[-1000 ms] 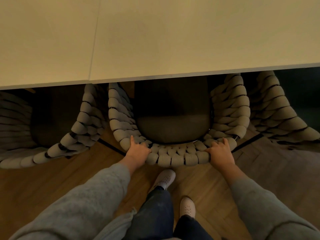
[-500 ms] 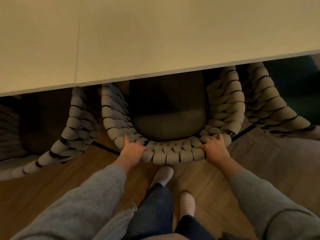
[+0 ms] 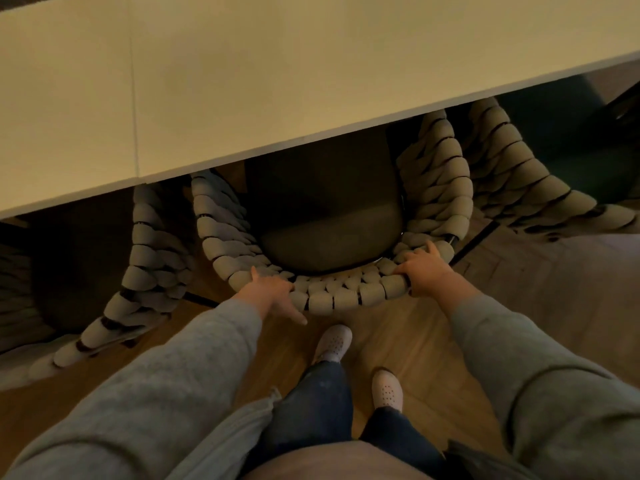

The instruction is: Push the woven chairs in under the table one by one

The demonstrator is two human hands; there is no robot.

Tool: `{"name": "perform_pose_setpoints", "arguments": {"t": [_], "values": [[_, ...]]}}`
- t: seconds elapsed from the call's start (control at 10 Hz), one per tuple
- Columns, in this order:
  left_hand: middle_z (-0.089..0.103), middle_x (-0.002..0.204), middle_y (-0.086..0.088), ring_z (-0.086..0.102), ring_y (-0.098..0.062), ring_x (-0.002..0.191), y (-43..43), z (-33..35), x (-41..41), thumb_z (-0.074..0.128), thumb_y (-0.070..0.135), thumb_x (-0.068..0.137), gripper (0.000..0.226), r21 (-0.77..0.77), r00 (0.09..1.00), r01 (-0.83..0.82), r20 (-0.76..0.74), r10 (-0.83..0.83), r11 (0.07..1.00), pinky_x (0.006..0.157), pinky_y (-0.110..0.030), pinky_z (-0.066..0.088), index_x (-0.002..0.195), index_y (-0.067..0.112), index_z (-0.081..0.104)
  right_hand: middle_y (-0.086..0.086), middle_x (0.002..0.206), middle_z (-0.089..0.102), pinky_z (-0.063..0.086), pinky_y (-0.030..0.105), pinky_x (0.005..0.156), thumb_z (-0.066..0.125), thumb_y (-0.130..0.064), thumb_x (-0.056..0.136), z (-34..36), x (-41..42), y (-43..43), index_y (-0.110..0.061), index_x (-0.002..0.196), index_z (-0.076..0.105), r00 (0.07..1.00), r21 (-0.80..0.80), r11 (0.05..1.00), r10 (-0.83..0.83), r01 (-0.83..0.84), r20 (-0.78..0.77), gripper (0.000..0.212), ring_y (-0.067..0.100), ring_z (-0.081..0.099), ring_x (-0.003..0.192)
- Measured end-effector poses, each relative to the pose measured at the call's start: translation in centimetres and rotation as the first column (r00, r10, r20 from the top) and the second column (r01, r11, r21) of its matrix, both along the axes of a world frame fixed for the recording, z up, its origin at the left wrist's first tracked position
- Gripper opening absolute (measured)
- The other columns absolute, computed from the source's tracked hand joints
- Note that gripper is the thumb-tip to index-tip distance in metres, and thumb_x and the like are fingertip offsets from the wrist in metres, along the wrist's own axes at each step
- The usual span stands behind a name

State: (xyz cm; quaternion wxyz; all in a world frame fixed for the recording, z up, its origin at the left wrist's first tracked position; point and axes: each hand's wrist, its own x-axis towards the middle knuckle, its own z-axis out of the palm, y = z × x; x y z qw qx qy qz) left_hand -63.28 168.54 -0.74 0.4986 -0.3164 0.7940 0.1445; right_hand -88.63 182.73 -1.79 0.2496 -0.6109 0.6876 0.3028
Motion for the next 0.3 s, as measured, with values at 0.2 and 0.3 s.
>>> {"name": "perform_pose_setpoints", "arguments": {"t": [0.2, 0.3], "values": [[0.025, 0.157, -0.003, 0.024, -0.03, 0.143, -1.5, 1.1, -3.5, 0.064, 0.081, 0.061, 0.112, 0.092, 0.996, -0.073, 0.066, 0.067, 0.993, 0.115, -0.05, 0.024, 0.151, 0.027, 0.026, 0.009, 0.157, 0.023, 0.002, 0.053, 0.119, 0.06, -0.035, 0.09, 1.5, -0.8, 1.3, -0.033, 0.15, 0.028, 0.978, -0.066, 0.984, -0.153, 0.163, 0.14, 0.067, 0.03, 0.009, 0.148], [0.027, 0.157, -0.002, 0.027, -0.027, 0.142, -2.3, 2.3, -8.4, 0.063, 0.079, 0.064, 0.107, 0.123, 0.992, -0.129, 0.01, 0.128, 0.984, 0.111, -0.046, 0.028, 0.149, 0.024, 0.031, 0.009, 0.159, 0.019, 0.004, 0.051, 0.119, 0.058, -0.035, 0.091, 2.7, -3.1, 3.1, -0.032, 0.15, 0.027, 0.933, -0.229, 0.915, -0.283, 0.331, 0.221, 0.066, 0.029, 0.007, 0.148]]}}
